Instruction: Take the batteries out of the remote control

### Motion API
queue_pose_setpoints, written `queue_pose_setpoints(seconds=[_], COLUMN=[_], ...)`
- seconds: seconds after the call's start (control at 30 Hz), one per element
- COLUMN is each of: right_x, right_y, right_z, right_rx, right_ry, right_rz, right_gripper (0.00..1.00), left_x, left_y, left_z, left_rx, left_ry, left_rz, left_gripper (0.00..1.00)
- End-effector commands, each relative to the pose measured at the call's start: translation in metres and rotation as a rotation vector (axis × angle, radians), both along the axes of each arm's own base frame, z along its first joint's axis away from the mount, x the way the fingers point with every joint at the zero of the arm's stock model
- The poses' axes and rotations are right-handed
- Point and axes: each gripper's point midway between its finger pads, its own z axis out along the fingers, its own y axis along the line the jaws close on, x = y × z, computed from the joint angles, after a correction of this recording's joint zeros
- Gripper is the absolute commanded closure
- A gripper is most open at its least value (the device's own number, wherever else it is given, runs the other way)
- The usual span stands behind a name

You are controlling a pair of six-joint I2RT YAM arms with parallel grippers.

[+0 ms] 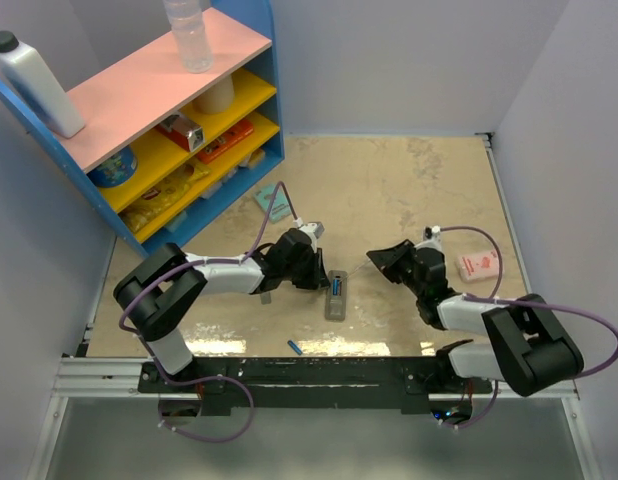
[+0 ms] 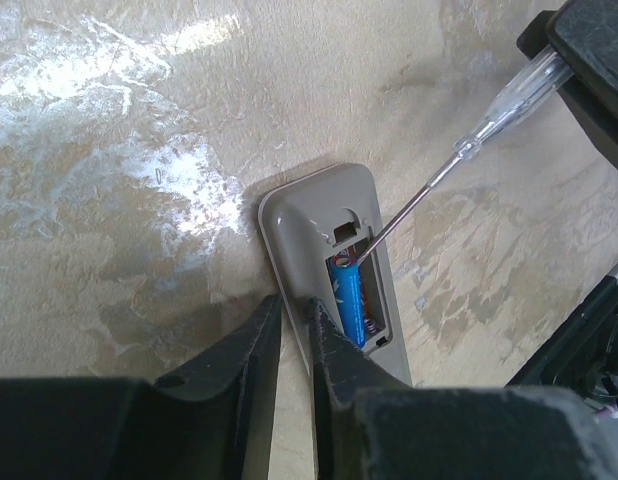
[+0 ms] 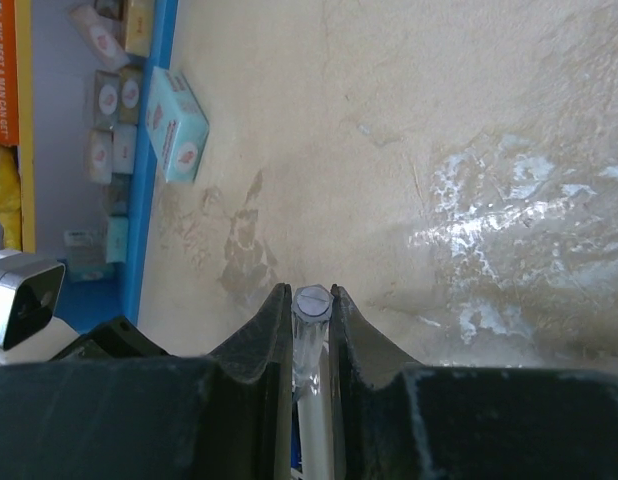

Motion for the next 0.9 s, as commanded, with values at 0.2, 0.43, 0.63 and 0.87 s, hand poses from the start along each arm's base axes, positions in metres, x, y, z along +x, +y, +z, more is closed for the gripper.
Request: queue_pose_setpoints(seconds=[0.2,0.43,0.63,0.87], right_x=[-0.009,0.002,0.008,0.014], right_y=[0.003,0.012,0.016,0.015], right_z=[-0.039,-0.046,-0.062,-0.05], right_rx=[-0.121,-0.1,-0.074,-0.13], right_ry=[0.08,0.08,0.1,0.082], right_rz=[0.125,0.191,0.26,0.29], right_gripper=[1.0,1.0,1.0,1.0], left_x=[-0.013,-0.012,-0.014,-0.013], left_y=[0.008,0.009,0.01,0.009], left_z=[-0.026,-0.026,-0.027,-0.024], left_rx=[0.084,0.088,0.089,0.083], left_ry=[0.042,0.041,0.042,0.037], left_rz=[-0.023,-0.019,-0.01,-0.011], left_gripper=[0.78,0.78,0.77,0.77])
